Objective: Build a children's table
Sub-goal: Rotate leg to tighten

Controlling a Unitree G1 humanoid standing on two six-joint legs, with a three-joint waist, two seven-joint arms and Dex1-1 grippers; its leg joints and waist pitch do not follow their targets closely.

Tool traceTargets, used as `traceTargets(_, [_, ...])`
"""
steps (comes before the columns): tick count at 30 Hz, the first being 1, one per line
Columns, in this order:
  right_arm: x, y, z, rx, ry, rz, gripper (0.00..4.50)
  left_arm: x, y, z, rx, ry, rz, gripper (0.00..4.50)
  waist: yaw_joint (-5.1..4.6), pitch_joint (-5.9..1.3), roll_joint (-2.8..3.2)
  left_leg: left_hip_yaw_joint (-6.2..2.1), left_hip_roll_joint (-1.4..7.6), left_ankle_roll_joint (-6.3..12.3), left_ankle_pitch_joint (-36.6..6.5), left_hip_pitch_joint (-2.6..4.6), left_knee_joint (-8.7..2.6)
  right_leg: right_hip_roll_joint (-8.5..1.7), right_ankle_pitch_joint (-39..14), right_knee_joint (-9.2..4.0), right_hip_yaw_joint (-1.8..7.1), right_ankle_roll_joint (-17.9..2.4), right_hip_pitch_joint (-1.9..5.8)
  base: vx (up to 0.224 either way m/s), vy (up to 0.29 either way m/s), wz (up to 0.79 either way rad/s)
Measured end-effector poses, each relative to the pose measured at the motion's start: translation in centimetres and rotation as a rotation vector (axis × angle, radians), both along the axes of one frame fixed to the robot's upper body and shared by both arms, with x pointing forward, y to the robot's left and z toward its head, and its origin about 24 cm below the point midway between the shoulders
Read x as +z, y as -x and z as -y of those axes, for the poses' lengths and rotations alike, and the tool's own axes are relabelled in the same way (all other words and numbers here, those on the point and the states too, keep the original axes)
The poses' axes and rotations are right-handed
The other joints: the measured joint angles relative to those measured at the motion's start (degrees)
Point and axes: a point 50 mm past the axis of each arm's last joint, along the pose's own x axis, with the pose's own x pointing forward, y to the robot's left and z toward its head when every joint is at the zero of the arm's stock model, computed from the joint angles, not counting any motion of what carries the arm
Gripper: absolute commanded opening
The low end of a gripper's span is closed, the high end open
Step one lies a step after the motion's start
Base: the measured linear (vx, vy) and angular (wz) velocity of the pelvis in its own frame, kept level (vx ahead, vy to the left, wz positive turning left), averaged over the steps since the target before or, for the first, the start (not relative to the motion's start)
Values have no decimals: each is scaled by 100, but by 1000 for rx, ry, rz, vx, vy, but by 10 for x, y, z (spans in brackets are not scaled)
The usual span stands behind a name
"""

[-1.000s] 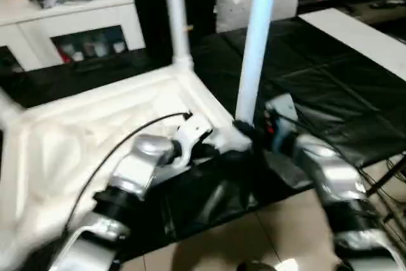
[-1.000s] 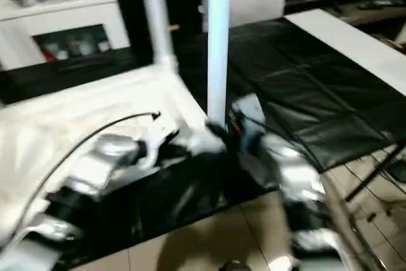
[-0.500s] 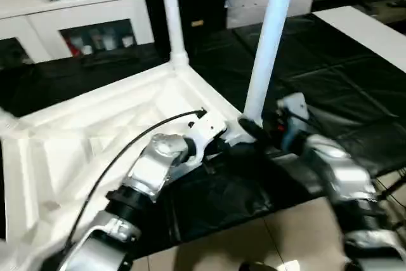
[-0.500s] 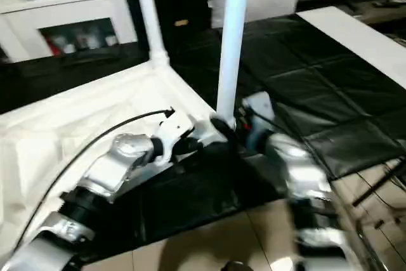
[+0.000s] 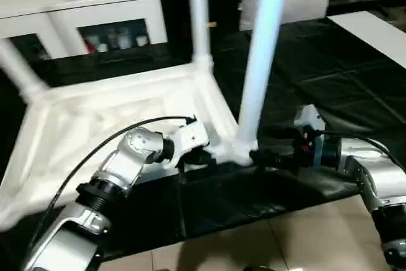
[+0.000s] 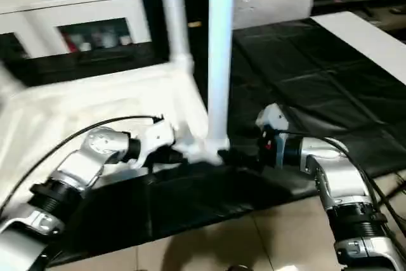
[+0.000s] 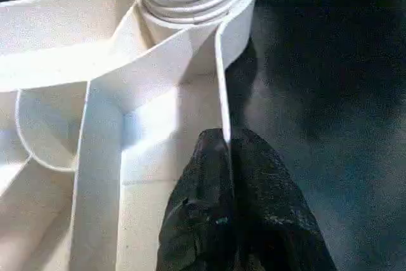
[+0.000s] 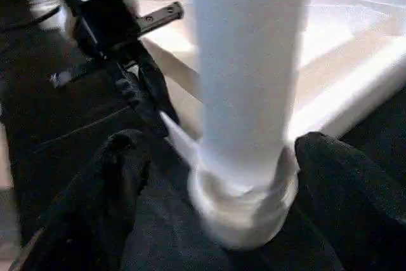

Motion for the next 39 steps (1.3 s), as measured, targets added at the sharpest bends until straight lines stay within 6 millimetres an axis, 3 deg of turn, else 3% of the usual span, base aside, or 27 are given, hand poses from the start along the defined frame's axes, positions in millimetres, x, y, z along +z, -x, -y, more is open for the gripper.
traceTargets(3, [3, 1, 0, 65, 14, -7, 387, 1, 4, -3, -93, -23, -14, 0, 78, 1, -2, 10, -1, 0, 0, 7, 0, -2, 0, 4, 8, 0, 2, 0, 0, 0])
traceTargets(11, [1, 7, -7, 192, 9, -44, 306, 2, 5, -2, -190, -48, -22, 0, 109, 1, -6, 21, -1, 0, 0, 15, 0, -3, 0, 7, 16, -1, 3, 0, 0, 0])
traceTargets(19, [-1, 13, -11, 289, 7, -96, 250, 2, 7, 3, -251, -46, -23, 0, 214, 1, -8, 31, 0, 0, 0, 23, 0, -3, -1, 8, 24, 2, 3, 0, 0, 0])
traceTargets(26, [-1, 14, -12, 297, 4, -117, 200, 1, 7, 2, -252, -40, -39, 0, 219, -1, -14, 36, 1, -1, 0, 29, -3, -2, -3, 8, 28, 5, 4, 0, 0, 0])
traceTargets(31, [-1, 15, -12, 296, 3, -124, 198, 0, 7, 2, -234, -22, -65, 0, 218, -1, -13, 38, 1, -1, -1, 31, -4, -2, -3, 8, 29, 5, 3, 0, 0, 0])
traceTargets(34, [-5, 15, -18, 243, -19, -122, 198, -1, 8, -1, -166, -2, -97, 0, 194, -6, -12, 43, 4, -5, 1, 46, -10, 0, -4, 9, 31, 6, 10, 0, 0, 0])
traceTargets(37, [-10, 6, -25, 93, -33, -87, 197, -3, 2, -5, -21, 7, -101, 0, 38, -7, -14, 45, 3, -37, 6, 68, -11, 0, 0, 12, 29, 0, 25, 0, 0, 0])
traceTargets(39, [-14, -3, -31, -40, -33, -59, 196, -4, -2, -5, 96, 16, -99, 0, -118, -2, -23, 45, 3, -62, 5, 82, -10, 0, 0, 6, 23, 0, 33, 0, 0, 0])
